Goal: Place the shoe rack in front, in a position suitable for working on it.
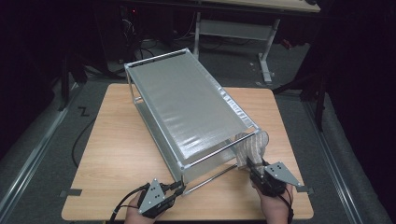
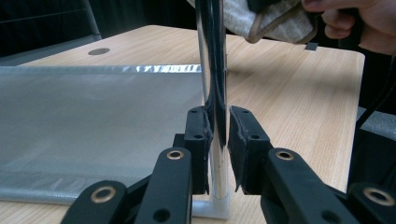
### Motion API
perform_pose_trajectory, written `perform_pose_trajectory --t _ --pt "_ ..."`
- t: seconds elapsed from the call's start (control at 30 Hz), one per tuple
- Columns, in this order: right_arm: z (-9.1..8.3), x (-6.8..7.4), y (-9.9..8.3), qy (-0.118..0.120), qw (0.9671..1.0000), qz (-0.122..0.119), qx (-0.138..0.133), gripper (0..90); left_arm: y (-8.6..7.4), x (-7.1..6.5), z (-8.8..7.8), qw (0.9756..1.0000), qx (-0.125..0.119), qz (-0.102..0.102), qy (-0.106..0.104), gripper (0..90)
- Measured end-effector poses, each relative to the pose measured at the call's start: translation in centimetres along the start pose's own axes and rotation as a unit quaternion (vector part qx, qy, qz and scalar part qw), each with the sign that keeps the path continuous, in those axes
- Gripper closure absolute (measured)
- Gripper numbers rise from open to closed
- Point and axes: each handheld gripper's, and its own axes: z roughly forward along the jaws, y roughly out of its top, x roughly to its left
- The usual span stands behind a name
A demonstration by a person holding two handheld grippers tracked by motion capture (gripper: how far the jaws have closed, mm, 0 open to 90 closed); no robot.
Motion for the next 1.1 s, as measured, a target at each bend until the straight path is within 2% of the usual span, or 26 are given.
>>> perform_pose_trajectory --t 0.03,0.33,0.37,0.47,0.53,0.6,0.67,0.7,0.77,0.83,0.87,0.9,0.93,1.1 --pt "0.1 0.0 -0.1 -0.001 1.0 0.001 0.005 62.9 0.0 0.1 -0.1 0.9999 0.004 0.009 0.001 77.3" --pt "1.4 -0.3 -1.7 0.014 0.998 0.009 0.061 63.0 0.0 0.1 0.0 1.0 -0.001 0.007 0.0 81.3" --pt "1.6 -0.3 -1.9 0.013 0.9976 0.008 0.067 63.0 0.0 0.1 0.0 0.9999 0.002 0.015 0.002 83.8" --pt "2.1 -0.5 -2.5 0.012 0.9966 0.007 0.082 63.0 0.1 0.2 0.0 0.9999 0.003 0.015 0.001 84.0" --pt "2.2 -0.6 -2.6 0.013 0.9963 0.009 0.085 63.0 0.2 -0.1 0.1 1.0 -0.004 0.007 0.003 78.6" --pt "2.3 -0.6 -2.7 0.012 0.996 0.007 0.088 63.0 0.2 -0.2 0.3 0.9999 -0.006 0.003 0.01 67.7" --pt "2.4 -0.5 -2.8 0.015 0.9956 0.004 0.092 63.0 0.4 -0.1 0.7 0.9998 -0.009 -0.012 0.015 59.6" --pt "2.4 -0.4 -2.8 0.016 0.9954 0.006 0.095 63.0 0.5 -0.1 1.0 0.9997 -0.008 -0.02 0.014 58.4" --pt "2.5 -0.4 -2.8 0.016 0.9954 0.006 0.095 63.0 0.6 -0.2 1.6 0.9998 -0.003 -0.016 0.01 60.1" --pt "2.4 -0.3 -2.8 0.016 0.9954 0.005 0.094 63.0 0.6 -0.3 2.0 0.9999 0.003 -0.013 0.006 65.6" --pt "2.4 -0.3 -2.8 0.015 0.9954 0.005 0.095 63.0 0.7 -0.2 2.1 0.9999 0.01 0.005 0.012 72.3" --pt "2.4 -0.3 -2.8 0.014 0.9953 0.006 0.095 63.0 0.7 -0.4 2.2 0.9999 0.003 -0.009 0.012 77.4" --pt "2.5 -0.4 -2.9 0.014 0.995 0.005 0.099 63.0 0.7 -0.1 2.0 0.9998 0.013 0.007 0.013 78.8" --pt "2.6 -0.5 -3.1 0.016 0.9937 0.009 0.11 63.0 0.7 0.1 1.9 0.9998 0.015 0.004 0.01 79.6"
